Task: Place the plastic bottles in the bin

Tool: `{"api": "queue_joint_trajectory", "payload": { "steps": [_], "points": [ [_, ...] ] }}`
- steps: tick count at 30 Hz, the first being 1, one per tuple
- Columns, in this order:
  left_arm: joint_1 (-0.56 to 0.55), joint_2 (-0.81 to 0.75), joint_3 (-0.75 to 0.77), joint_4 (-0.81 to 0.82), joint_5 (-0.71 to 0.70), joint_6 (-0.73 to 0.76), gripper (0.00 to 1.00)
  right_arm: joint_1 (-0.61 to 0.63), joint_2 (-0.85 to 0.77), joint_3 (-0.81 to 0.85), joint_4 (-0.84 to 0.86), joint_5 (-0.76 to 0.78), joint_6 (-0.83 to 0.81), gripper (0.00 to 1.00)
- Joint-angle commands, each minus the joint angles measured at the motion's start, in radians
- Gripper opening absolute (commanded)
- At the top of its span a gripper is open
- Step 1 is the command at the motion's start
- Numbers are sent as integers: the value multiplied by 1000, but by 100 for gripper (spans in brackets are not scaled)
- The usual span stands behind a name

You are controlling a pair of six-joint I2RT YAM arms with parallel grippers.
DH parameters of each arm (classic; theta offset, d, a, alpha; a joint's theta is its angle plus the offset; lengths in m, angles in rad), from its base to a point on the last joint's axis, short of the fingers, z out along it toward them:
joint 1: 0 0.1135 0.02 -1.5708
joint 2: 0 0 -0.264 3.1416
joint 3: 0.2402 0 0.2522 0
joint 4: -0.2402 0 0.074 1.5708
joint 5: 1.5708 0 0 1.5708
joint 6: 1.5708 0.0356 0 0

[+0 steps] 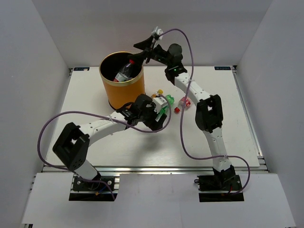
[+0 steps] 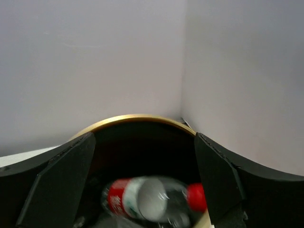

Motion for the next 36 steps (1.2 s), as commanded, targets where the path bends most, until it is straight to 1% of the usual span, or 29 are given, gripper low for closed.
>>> {"api": "queue_joint_trajectory", "payload": {
  "steps": [1, 2, 3, 5, 6, 7, 8, 9, 10, 11, 12, 13, 15, 16, 18, 21, 22, 23, 25, 28, 29, 30, 31, 33, 34, 35, 36],
  "points": [
    [-5, 52, 81, 62, -39, 39, 100, -74, -185, -81, -18, 72, -84, 89],
    [-5, 70, 95, 71, -50, 57, 100, -86, -239, -121, -87, 118, -131, 75],
    [-5, 92, 125, 83, -50, 66, 100, -127, -265, -138, -129, 140, -173, 59],
    [-14, 153, 180, 83, -91, 92, 100, -161, -350, -197, -279, 220, -216, 16],
    [-14, 172, 194, 97, -111, 106, 100, -215, -370, -266, -354, 234, -250, 0],
    [-14, 190, 207, 106, -120, 115, 100, -233, -428, -294, -423, 245, -259, 0],
    [-14, 225, 234, 126, -131, 126, 100, -255, -451, -401, -445, 255, -300, 0],
    [-14, 247, 253, 126, -142, 135, 100, -292, -473, -444, -469, 252, -316, 0],
    [-14, 273, 277, 126, -163, 155, 100, -324, -558, -493, -500, 258, -331, 0],
    [-14, 299, 329, 115, -177, 166, 100, -359, -587, -541, -500, 269, -339, 0],
    [-14, 352, 355, 97, -202, 166, 100, -375, -615, -701, -496, 268, -371, 24],
    [-14, 380, 381, 88, -238, 177, 100, -405, -673, -745, -497, 268, -382, 42],
    [-23, 435, 455, 53, -268, 188, 100, -442, -761, -881, -529, 256, -435, 61],
    [-23, 484, 480, 40, -268, 200, 100, -471, -779, -932, -554, 252, -461, 64],
    [-23, 523, 526, 31, -268, 200, 100, -485, -830, -993, -584, 243, -486, 64],
    [-23, 544, 535, 31, -245, 191, 100, -517, -861, -1050, -601, 226, -498, 64],
    [-23, 545, 535, 31, -245, 191, 100, -519, -859, -1067, -609, 222, -500, 62],
    [-23, 545, 535, 40, -234, 191, 100, -551, -855, -1067, -611, 211, -503, 62],
    [-23, 554, 515, 40, -234, 180, 100, -562, -836, -1057, -624, 188, -511, 60],
    [-23, 572, 506, 40, -234, 169, 99, -570, -797, -1017, -652, 159, -517, 60],
    [-23, 572, 506, 40, -234, 160, 99, -571, -780, -1000, -657, 159, -529, 62],
    [-23, 584, 506, 40, -222, 160, 99, -571, -764, -992, -692, 137, -547, 66],
    [-23, 598, 506, 40, -222, 151, 95, -571, -754, -969, -703, 125, -585, 77],
    [-34, 612, 518, 26, -209, 142, 87, -571, -726, -957, -743, 73, -633, 86],
    [-34, 626, 529, 11, -184, 142, 74, -576, -723, -957, -747, 53, -702, 89],
    [-34, 626, 538, 2, -174, 142, 64, -580, -718, -958, -750, 35, -730, 90],
    [-34, 626, 538, -16, -174, 131, 53, -580, -711, -960, -759, -29, -757, 90]
  ]
}}
